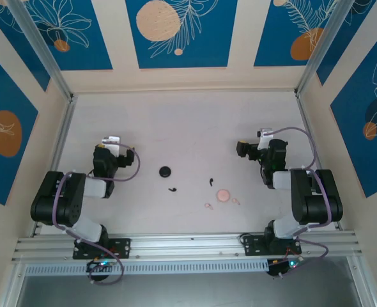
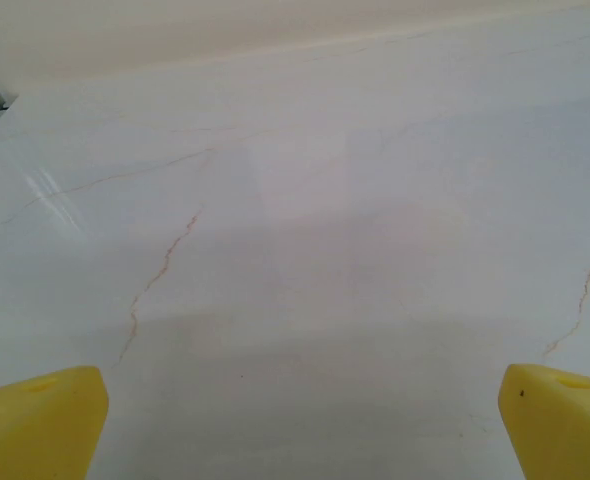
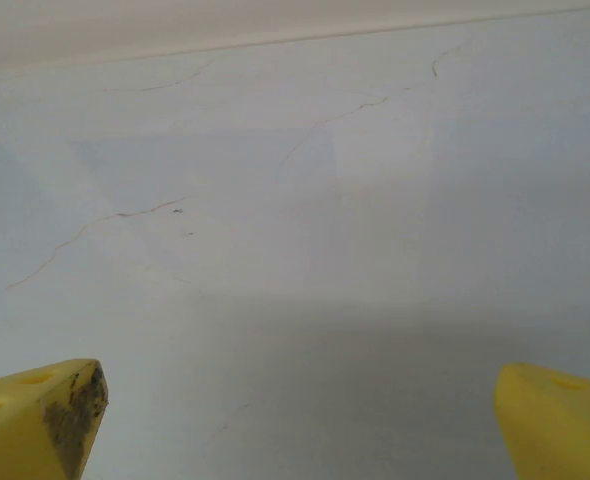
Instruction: Insert the wireless bluetooth earbuds into the charging case
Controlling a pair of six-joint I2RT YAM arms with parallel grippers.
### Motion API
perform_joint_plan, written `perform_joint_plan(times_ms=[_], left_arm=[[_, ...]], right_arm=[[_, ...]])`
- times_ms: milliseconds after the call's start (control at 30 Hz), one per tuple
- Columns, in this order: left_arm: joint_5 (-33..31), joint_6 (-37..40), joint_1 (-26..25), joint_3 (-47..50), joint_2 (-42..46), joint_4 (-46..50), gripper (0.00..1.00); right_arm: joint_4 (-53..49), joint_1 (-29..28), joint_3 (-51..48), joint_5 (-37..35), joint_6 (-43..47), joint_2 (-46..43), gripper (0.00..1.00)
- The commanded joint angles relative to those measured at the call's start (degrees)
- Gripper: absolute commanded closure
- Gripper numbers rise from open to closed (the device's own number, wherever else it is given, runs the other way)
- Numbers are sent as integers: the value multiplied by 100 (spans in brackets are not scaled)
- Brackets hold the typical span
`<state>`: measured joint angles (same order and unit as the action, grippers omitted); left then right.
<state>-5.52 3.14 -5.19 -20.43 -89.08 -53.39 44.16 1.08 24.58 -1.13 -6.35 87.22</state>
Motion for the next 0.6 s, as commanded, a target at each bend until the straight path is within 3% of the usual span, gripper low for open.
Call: perform_joint_plan(times_ms=[0,567], left_arm=[[112,46,27,-93,-22,-14,0],[121,42,27,-110,-17,12,0]], right_arm=[[142,-37,-41,-46,103,-3,1],[103,-3,-16,16,75,13,1]])
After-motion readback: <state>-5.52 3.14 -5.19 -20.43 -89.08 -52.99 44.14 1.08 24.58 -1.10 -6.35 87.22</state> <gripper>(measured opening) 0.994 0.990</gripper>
